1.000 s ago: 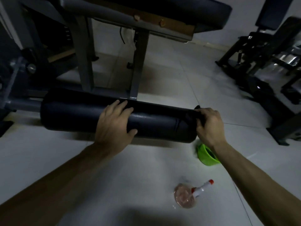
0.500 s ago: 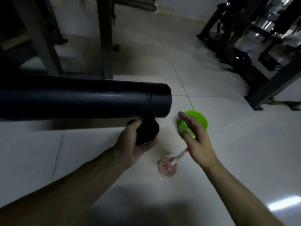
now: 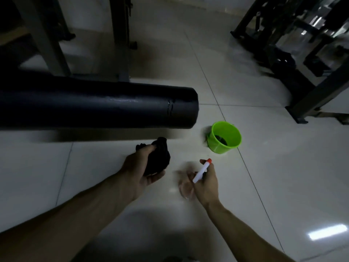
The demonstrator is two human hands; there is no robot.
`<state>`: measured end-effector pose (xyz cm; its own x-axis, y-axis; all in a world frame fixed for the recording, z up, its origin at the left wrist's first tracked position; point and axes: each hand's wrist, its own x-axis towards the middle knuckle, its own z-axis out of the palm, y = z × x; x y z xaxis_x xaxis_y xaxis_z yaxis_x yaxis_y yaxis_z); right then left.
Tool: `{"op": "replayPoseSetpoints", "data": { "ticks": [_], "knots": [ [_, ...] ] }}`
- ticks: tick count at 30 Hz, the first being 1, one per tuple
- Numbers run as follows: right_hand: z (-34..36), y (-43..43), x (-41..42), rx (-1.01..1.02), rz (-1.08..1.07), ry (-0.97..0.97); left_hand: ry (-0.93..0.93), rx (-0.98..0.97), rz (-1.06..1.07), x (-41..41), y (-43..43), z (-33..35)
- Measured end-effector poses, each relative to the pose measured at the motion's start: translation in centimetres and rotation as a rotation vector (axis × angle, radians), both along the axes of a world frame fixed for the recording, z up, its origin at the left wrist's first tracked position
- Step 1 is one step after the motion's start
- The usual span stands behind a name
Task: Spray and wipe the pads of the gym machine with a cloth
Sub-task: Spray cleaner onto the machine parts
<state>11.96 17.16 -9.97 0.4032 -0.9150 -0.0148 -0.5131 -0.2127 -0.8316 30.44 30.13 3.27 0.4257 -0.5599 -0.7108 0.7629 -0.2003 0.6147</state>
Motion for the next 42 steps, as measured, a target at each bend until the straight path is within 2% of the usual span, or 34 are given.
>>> {"op": "replayPoseSetpoints", "data": {
  "ticks": [5, 8, 14, 16, 22, 32, 37, 42],
  "knots": [
    [5.5, 1.2, 2.7, -0.149, 0.33, -0.1, -0.066, -0.038, 0.055, 1.8, 2.0, 1.3],
    [7.3, 2.1, 4.1, -0.24, 0.3, -0.122, -0.089, -0.045, 0.087, 2.8, 3.4, 1.6],
    [6.4, 3.6, 3.9, -0.193, 0.118, -0.142, -0.072, -0.047, 0.113, 3.7, 5.5, 0.8],
    [6.6, 4.2, 3.7, -0.255, 0.169, -0.115, -0.073, -0.045, 0.111, 3.9, 5.9, 0.6],
    [7.0, 6.4, 6.4, -0.419, 0.501, 0.066, -0.091, -0.044, 0.143, 6.1, 8.0, 1.0],
    [5.9, 13.9, 17.3, -0.501, 0.804, -0.007, -0.039, 0.009, 0.438, 10.6, 16.8, -0.2],
    [5.7, 18.6, 21.6, -0.459, 0.902, -0.091, 0.026, -0.068, 0.635, 11.7, 22.6, -0.8],
    [5.7, 20.8, 24.0, -0.423, 0.921, -0.09, 0.012, 0.017, 0.738, 12.6, 27.0, -1.6]
  ]
}}
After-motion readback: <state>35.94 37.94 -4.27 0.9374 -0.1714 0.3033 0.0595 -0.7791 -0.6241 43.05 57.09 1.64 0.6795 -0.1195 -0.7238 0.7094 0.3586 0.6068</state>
